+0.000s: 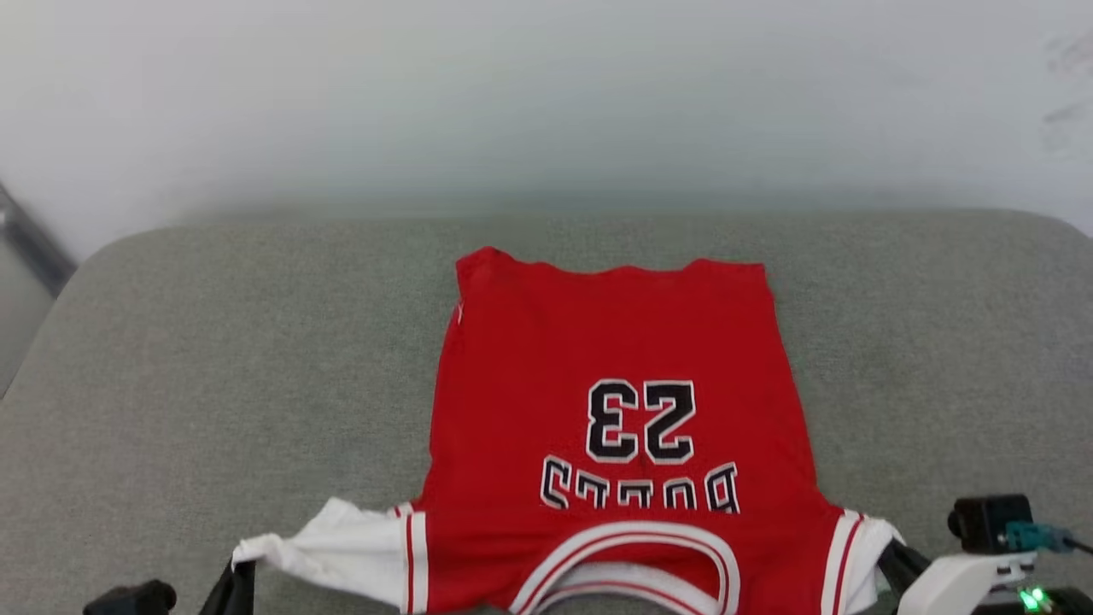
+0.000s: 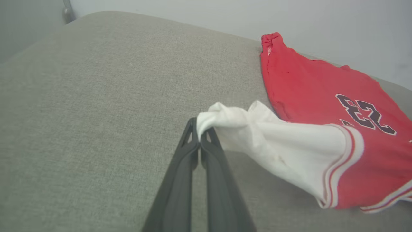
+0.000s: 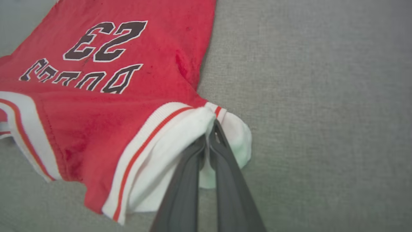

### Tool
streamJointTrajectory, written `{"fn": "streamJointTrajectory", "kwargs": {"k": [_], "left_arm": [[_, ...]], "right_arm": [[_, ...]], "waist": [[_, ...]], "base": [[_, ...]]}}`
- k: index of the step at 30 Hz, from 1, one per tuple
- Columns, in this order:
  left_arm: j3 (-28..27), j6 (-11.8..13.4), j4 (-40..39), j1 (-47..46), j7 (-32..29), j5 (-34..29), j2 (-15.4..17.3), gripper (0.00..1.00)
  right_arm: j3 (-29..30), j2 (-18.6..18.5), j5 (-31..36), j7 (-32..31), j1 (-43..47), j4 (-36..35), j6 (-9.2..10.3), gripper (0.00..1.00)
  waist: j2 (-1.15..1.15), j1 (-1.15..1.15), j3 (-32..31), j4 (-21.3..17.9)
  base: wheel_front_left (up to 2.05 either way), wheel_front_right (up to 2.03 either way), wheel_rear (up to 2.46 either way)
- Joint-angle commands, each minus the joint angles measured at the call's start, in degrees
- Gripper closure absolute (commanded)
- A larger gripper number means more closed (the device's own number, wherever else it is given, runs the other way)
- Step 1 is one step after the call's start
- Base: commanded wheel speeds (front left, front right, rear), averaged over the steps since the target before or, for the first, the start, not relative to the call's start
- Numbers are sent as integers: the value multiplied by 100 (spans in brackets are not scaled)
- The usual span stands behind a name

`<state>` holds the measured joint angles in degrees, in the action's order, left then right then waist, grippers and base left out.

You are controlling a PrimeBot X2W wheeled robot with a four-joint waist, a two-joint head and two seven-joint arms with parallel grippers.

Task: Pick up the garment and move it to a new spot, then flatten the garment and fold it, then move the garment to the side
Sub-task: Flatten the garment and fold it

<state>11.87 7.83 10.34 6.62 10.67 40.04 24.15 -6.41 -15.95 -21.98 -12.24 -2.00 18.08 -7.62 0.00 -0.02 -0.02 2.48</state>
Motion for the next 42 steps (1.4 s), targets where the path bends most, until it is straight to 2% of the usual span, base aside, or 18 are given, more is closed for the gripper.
{"fn": "streamJointTrajectory", "kwargs": {"k": [1, 5, 6, 7, 8, 16, 19, 23, 30, 35, 36, 42], "left_arm": [[-44, 187, -168, 273, -39, -38, 58, 100], [24, 313, -560, 698, -178, 20, 8, 100], [48, 343, -626, 746, -202, -2, 16, 100], [67, 360, -687, 780, -214, -22, 18, 100], [97, 367, -742, 788, -215, -53, 20, 100], [237, 324, -1105, 515, -95, -227, 12, 100], [315, 287, -1285, 305, -8, -337, -32, 100], [417, 202, -1458, -44, 51, -461, -61, 100], [547, 18, -1560, -633, 136, -569, -144, 100], [655, -173, -1499, -1029, 242, -641, -274, 100], [724, -274, -1450, -1211, 297, -660, -384, 100], [817, -482, -1347, -1513, 381, -690, -580, 100]], "right_arm": [[194, 83, 106, -152, 343, -209, 23, 100], [497, 357, 249, -446, 931, -617, 19, 100], [550, 408, 282, -483, 1004, -688, 19, 85], [577, 446, 297, -527, 1054, -747, 19, 55], [614, 487, 308, -545, 1092, -811, 19, 0], [960, 602, 313, 107, 657, -1373, 15, 0], [1222, 611, 284, 187, -30, -1239, 15, 0], [1291, 416, 148, -56, -962, -799, 15, 0], [1276, 80, -61, -1018, -2457, -10, 14, 0], [1240, -153, 80, -2188, -3539, 670, 14, 0], [1226, -221, 236, -2770, -4034, 1023, 14, 0], [1390, -198, 606, -3207, -4698, 1515, 14, 0]], "waist": [[0, 2, -86, 20], [0, 2, -87, 43], [0, 2, -76, 49], [0, 2, -63, 55], [0, 2, -44, 66], [0, 2, 238, 184], [0, 2, 517, 238], [0, 2, 928, 393], [0, 2, 1598, 713], [0, 2, 2006, 984], [0, 2, 2181, 1123], [0, 2, 2543, 1293]], "base": [[0, 0, 0], [0, 0, 0], [0, 0, 0], [0, 0, 0], [0, 0, 0], [0, 0, 0], [0, 0, 0], [0, 0, 0], [0, 0, 0], [0, 0, 0], [0, 0, 0], [0, 0, 0]]}}
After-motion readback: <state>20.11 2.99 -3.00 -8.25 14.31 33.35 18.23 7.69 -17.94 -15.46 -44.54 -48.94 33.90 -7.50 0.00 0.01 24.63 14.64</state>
